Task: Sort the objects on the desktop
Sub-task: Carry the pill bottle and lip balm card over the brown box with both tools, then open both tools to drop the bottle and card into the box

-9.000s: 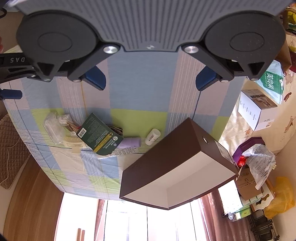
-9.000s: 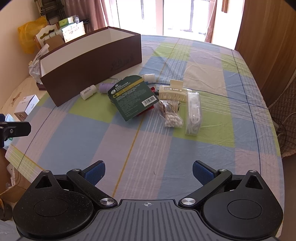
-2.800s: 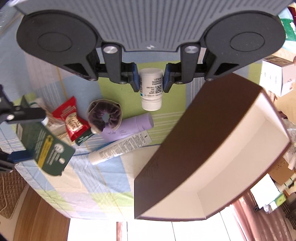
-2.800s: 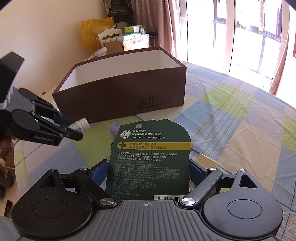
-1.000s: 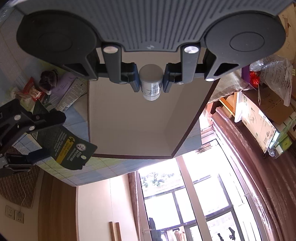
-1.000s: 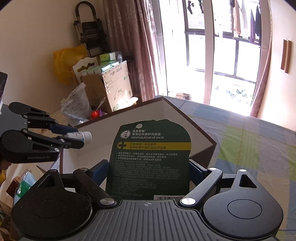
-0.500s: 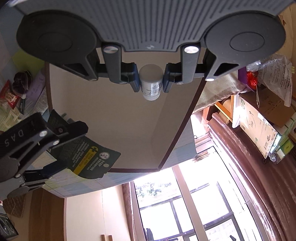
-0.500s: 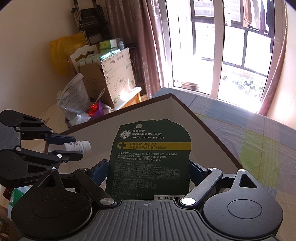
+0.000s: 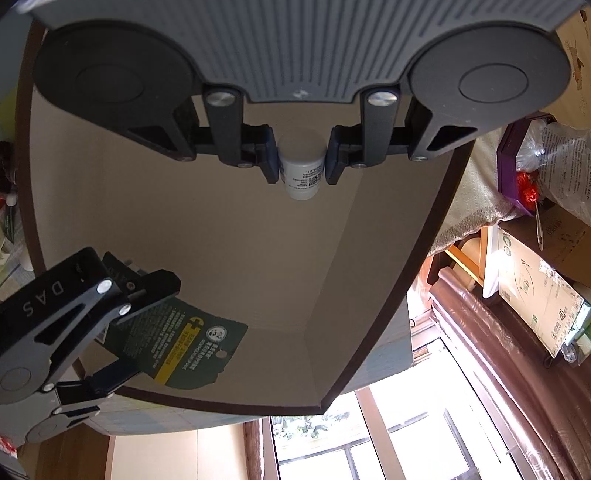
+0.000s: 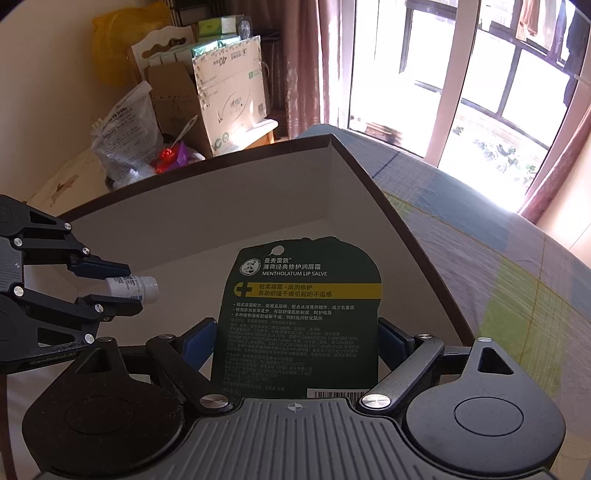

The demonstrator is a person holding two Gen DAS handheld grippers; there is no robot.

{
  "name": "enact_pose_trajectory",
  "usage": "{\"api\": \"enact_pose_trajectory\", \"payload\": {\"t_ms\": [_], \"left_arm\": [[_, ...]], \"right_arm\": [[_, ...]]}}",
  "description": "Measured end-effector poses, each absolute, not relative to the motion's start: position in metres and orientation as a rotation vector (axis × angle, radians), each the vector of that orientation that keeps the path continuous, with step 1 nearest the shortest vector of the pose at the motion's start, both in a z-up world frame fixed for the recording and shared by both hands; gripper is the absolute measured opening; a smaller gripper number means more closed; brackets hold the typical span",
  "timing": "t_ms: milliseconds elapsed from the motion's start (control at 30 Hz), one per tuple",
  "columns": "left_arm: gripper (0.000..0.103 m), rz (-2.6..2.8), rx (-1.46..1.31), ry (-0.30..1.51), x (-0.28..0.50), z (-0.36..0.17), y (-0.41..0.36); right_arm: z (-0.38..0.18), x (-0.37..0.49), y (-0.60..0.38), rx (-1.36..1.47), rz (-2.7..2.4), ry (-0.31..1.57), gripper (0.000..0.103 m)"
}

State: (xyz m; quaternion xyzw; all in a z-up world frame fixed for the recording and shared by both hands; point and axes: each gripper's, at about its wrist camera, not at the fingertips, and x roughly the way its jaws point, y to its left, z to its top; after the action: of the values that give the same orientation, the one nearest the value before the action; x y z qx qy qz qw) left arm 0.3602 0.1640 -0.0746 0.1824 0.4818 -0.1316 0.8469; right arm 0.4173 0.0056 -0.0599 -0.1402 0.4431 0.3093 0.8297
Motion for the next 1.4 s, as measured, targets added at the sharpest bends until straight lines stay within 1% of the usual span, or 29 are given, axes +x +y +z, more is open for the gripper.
{"api": "enact_pose_trajectory", "payload": {"t_ms": [300, 500, 533, 567, 600, 633, 667, 700, 733, 800, 867, 1000, 1033, 1067, 1233, 1333, 1400], "left_arm": [[0.022, -0.255, 0.393, 1.135, 0.387, -0.108, 0.165], [0.023, -0.261, 0.425, 1.174, 0.397, -0.121, 0.159], [0.030, -0.256, 0.431, 1.180, 0.397, -0.122, 0.159], [0.042, -0.251, 0.438, 1.186, 0.398, -0.123, 0.158], [0.049, -0.246, 0.444, 1.192, 0.398, -0.124, 0.158], [0.059, -0.241, 0.445, 1.187, 0.398, -0.124, 0.159], [0.063, -0.233, 0.452, 1.178, 0.397, -0.123, 0.160], [0.066, -0.225, 0.463, 1.171, 0.396, -0.123, 0.160], [0.065, -0.218, 0.473, 1.165, 0.396, -0.123, 0.161], [0.069, -0.220, 0.475, 1.169, 0.394, -0.123, 0.161], [0.077, -0.222, 0.475, 1.171, 0.392, -0.124, 0.160], [0.082, -0.224, 0.473, 1.165, 0.389, -0.120, 0.160], [0.084, -0.229, 0.476, 1.163, 0.388, -0.119, 0.160], [0.085, -0.229, 0.480, 1.159, 0.387, -0.118, 0.160], [0.091, -0.232, 0.482, 1.152, 0.382, -0.115, 0.160], [0.093, -0.219, 0.484, 1.147, 0.380, -0.116, 0.158], [0.096, -0.206, 0.483, 1.139, 0.377, -0.112, 0.155]], "right_arm": [[-0.075, 0.432, 0.012, -0.365, 0.673, 0.975, 0.091], [-0.080, 0.437, 0.015, -0.380, 0.686, 0.987, 0.091], [-0.081, 0.438, 0.016, -0.382, 0.688, 0.989, 0.091], [-0.082, 0.438, 0.016, -0.385, 0.690, 0.992, 0.091], [-0.083, 0.439, 0.017, -0.387, 0.692, 0.994, 0.091], [-0.083, 0.439, 0.017, -0.387, 0.693, 0.996, 0.091], [-0.084, 0.439, 0.017, -0.391, 0.697, 0.997, 0.091], [-0.084, 0.438, 0.017, -0.395, 0.701, 0.999, 0.091], [-0.083, 0.437, 0.014, -0.399, 0.705, 1.001, 0.091], [-0.082, 0.437, 0.012, -0.409, 0.710, 1.004, 0.091], [-0.083, 0.436, 0.016, -0.423, 0.727, 1.013, 0.091], [-0.087, 0.435, 0.021, -0.486, 0.735, 1.057, 0.091], [-0.089, 0.434, 0.022, -0.504, 0.733, 1.071, 0.095], [-0.089, 0.434, 0.021, -0.509, 0.732, 1.077, 0.103], [-0.089, 0.434, 0.020, -0.524, 0.727, 1.104, 0.103], [-0.087, 0.432, 0.018, -0.521, 0.718, 1.104, 0.103], [-0.086, 0.431, 0.016, -0.511, 0.715, 1.102, 0.103]]}}
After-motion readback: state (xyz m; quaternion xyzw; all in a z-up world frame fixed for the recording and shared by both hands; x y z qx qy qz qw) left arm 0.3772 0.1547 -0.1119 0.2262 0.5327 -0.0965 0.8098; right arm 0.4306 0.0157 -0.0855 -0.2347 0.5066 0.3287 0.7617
